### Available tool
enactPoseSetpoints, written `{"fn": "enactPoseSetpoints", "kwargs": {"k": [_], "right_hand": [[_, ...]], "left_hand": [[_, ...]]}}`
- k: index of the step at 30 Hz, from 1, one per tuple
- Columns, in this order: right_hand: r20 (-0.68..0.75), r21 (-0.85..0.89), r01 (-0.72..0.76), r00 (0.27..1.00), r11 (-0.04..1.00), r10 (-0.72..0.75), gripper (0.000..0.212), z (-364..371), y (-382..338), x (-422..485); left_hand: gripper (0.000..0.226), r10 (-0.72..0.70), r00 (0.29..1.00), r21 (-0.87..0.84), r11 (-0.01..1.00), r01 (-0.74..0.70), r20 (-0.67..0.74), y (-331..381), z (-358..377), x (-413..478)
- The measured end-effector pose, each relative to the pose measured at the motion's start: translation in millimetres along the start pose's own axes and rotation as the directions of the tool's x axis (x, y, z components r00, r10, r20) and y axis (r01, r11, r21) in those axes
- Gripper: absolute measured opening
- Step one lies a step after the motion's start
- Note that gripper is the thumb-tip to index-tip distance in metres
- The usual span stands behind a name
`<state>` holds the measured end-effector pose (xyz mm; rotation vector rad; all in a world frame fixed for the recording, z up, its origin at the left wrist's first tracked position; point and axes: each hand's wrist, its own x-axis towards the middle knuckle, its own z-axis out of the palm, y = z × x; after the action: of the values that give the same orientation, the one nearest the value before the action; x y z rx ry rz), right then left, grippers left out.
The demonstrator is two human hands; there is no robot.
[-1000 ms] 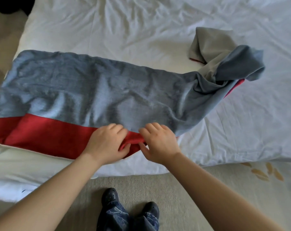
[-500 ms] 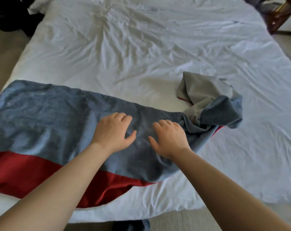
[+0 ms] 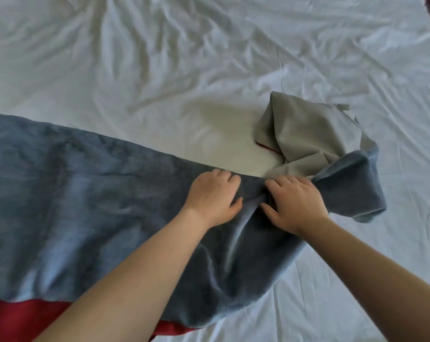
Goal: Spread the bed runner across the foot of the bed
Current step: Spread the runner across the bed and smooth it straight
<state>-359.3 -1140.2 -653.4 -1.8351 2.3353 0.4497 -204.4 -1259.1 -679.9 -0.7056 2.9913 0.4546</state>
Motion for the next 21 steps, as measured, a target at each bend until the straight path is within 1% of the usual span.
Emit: {"fn": "enactPoseSetpoints", "kwargs": {"k": [2, 4, 5, 6, 7, 9, 10, 12, 15, 16, 18, 21], "right_hand": [[0.056, -0.051, 0.08, 0.995, 0.995, -0.077, 0.056, 8, 18, 0], [0.117, -0.084, 0.172, 0.98, 0.982, -0.161, 0.067, 14, 32, 4], [0.129, -0.1, 0.213, 0.971, 0.972, -0.2, 0.068, 18, 38, 7], [0.117, -0.111, 0.243, 0.966, 0.964, -0.23, 0.067, 20, 44, 10], [0.088, -0.112, 0.262, 0.963, 0.958, -0.254, 0.064, 22, 49, 13], [0.028, -0.098, 0.285, 0.959, 0.954, -0.284, 0.059, 24, 57, 19], [0.006, -0.094, 0.297, 0.955, 0.95, -0.297, 0.056, 23, 60, 22], [-0.013, -0.107, 0.33, 0.943, 0.938, -0.333, 0.046, 22, 64, 28], [0.025, -0.135, 0.369, 0.929, 0.92, -0.369, 0.029, 14, 70, 47], [0.029, -0.138, 0.382, 0.924, 0.914, -0.382, 0.025, 8, 71, 55], [0.021, -0.149, 0.416, 0.908, 0.897, -0.418, 0.021, -7, 70, 79], [0.027, -0.218, 0.452, 0.889, 0.865, -0.457, 0.023, -33, 57, 124]], "left_hand": [[0.038, 0.034, 0.999, -0.053, 0.998, -0.034, 0.01, 14, 13, 20], [0.047, 0.061, 0.997, -0.061, 0.996, -0.058, 0.043, 27, 25, 36], [0.049, 0.064, 0.997, -0.059, 0.996, -0.061, 0.048, 31, 30, 44], [0.048, 0.057, 0.997, -0.057, 0.997, -0.055, 0.045, 34, 35, 53], [0.042, 0.057, 0.998, -0.055, 0.997, -0.055, 0.033, 36, 37, 60], [0.02, 0.087, 0.996, -0.055, 0.995, -0.088, -0.007, 38, 38, 70], [0.012, 0.09, 0.996, -0.036, 0.995, -0.09, -0.005, 37, 37, 74], [0.022, 0.045, 0.999, 0.018, 0.999, -0.045, 0.007, 33, 34, 77], [0.032, 0.005, 1.0, 0.012, 1.0, -0.005, 0.001, 22, 25, 76], [0.034, -0.025, 0.999, 0.009, 1.0, 0.025, -0.024, 14, 25, 76], [0.03, -0.104, 0.993, 0.027, 0.994, 0.105, -0.049, -4, 17, 79], [0.014, -0.2, 0.98, 0.071, 0.977, 0.201, -0.022, -34, 6, 79]]}}
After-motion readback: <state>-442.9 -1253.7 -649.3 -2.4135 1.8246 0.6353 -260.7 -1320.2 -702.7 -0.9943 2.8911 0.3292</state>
